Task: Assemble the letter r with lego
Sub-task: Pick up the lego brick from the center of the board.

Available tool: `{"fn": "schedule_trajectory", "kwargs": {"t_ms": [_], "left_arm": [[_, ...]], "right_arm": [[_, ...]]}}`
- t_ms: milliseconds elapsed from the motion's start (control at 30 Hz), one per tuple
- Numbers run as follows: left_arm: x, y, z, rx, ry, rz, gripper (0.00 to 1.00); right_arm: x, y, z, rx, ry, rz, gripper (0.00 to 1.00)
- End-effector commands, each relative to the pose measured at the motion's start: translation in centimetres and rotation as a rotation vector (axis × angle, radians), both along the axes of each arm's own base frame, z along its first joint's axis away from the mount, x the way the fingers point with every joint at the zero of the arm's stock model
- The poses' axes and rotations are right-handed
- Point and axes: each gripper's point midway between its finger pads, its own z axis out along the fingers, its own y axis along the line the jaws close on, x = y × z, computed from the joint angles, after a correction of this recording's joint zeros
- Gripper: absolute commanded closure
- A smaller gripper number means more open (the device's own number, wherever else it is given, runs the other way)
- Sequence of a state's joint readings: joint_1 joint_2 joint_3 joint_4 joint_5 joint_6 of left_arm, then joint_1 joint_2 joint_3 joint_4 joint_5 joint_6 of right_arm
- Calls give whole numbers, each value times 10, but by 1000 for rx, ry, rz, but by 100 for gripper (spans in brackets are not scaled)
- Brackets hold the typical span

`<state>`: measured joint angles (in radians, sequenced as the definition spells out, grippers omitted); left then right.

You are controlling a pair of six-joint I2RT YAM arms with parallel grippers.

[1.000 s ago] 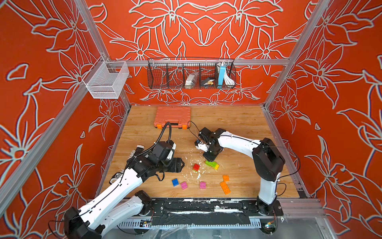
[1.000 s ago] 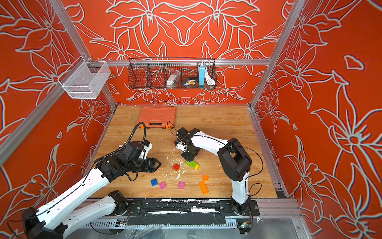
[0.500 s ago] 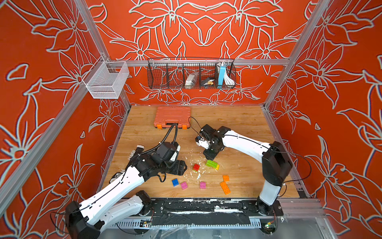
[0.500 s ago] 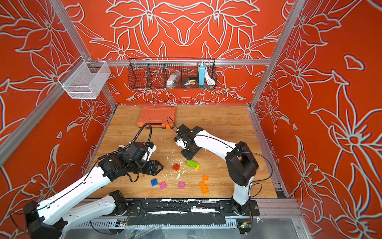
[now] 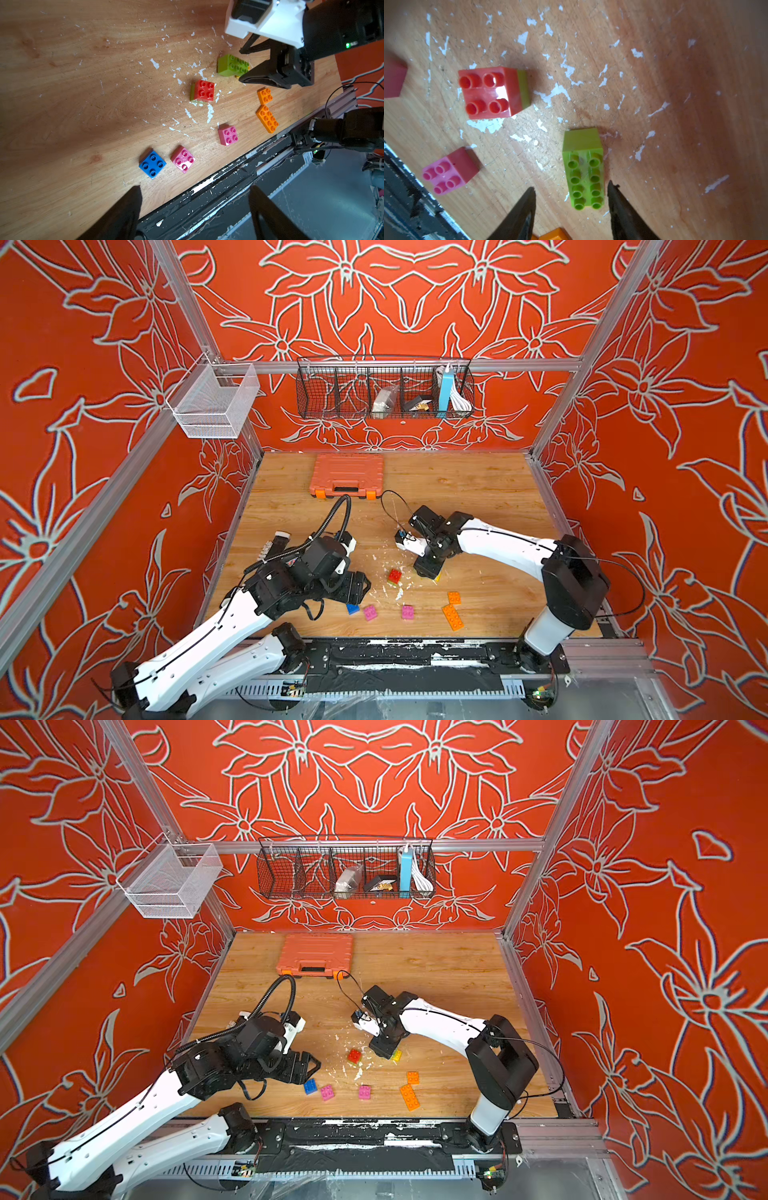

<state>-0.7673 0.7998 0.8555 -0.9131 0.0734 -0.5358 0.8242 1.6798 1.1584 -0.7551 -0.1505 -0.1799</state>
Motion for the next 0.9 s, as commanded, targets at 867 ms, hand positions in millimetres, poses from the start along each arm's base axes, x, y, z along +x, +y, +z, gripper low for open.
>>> {"fn": "schedule_trajectory", "kwargs": {"t_ms": [867], "left_arm": [[-6,5,-8,73,22,-5,18]], "right_arm": [[6,7,-25,-51,34,22,60]]}}
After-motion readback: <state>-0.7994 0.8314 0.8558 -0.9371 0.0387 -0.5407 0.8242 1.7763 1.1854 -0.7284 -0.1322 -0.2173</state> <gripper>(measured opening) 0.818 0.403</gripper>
